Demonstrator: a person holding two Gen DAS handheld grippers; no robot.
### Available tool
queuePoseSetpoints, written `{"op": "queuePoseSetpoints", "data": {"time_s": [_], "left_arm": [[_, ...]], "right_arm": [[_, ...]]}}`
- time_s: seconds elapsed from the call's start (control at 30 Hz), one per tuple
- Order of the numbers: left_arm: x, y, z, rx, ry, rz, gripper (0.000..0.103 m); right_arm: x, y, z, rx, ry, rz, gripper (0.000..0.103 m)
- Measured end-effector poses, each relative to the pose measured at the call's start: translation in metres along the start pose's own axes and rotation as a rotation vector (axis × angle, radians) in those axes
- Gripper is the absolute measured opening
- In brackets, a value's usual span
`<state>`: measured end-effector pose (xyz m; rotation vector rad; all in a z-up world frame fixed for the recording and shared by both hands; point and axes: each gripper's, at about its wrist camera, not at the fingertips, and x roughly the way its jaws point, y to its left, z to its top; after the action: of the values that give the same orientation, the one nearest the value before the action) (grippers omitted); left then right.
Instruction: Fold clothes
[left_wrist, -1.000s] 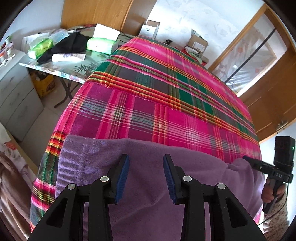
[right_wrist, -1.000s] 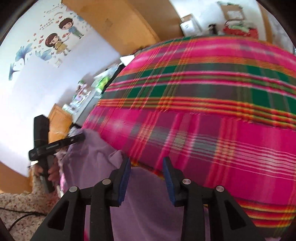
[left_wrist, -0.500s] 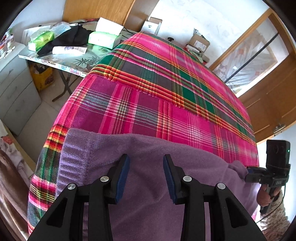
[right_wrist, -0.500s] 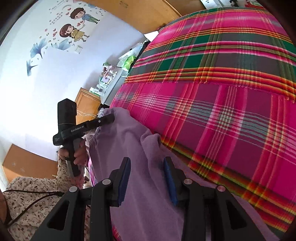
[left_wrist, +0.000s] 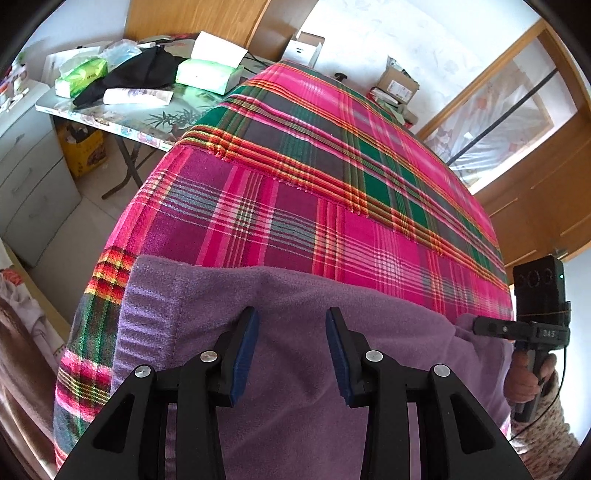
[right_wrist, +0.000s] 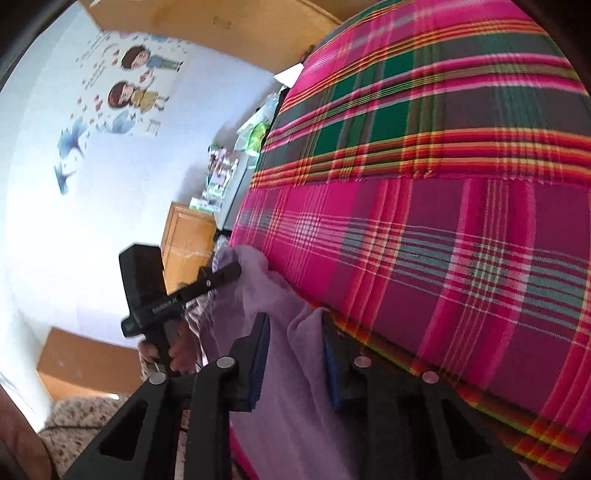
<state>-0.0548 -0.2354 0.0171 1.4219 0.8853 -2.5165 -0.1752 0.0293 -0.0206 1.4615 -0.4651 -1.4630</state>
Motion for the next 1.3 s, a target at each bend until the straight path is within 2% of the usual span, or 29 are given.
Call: {"op": "queuePoseSetpoints", "data": {"time_s": [0.03,0.07,0.2,0.43,0.67,0.87,1.0,1.03,1.1,1.13,1.3], "left_arm": [[0.0,0.001,0.0,-0.003,0.0,-0.002,0.039],[0.0,0.001,0.0,-0.003,0.0,-0.002,0.039],[-0.001,0.001,0.0,-0.003,-0.001,-0.001,0.039],[-0.005,0.005,-0.004,-0.023,-0.008,-0.004,0.039],[-0.008,0.008,-0.01,-0.036,-0.012,-0.007,0.039],[-0.009,0.009,-0.013,-0.044,-0.014,-0.014,0.039],[-0.009,0.009,-0.013,-0.045,-0.014,-0.016,0.039],[-0.009,0.009,-0.013,-0.045,-0.014,-0.017,0.039],[-0.009,0.01,-0.012,-0.045,-0.013,-0.018,0.039],[-0.009,0.01,-0.012,-0.045,-0.013,-0.019,0.039],[-0.008,0.01,-0.012,-0.042,-0.012,-0.02,0.039]], "right_arm": [[-0.003,0.002,-0.001,-0.003,-0.019,-0.009,0.007],[-0.006,0.005,-0.003,-0.014,-0.039,-0.018,0.004],[-0.019,0.019,-0.012,-0.06,-0.104,-0.024,0.003],[-0.031,0.055,-0.048,-0.193,-0.166,-0.041,0.003],[-0.015,0.082,-0.093,-0.323,-0.146,-0.121,0.003],[0.001,0.07,-0.109,-0.278,-0.131,-0.14,0.004],[0.007,0.059,-0.105,-0.23,-0.107,-0.151,0.008],[0.008,0.057,-0.104,-0.217,-0.102,-0.15,0.009],[0.008,0.054,-0.099,-0.198,-0.092,-0.147,0.023],[0.008,0.052,-0.097,-0.183,-0.085,-0.142,0.025],[0.007,0.046,-0.09,-0.136,-0.065,-0.16,0.027]]}}
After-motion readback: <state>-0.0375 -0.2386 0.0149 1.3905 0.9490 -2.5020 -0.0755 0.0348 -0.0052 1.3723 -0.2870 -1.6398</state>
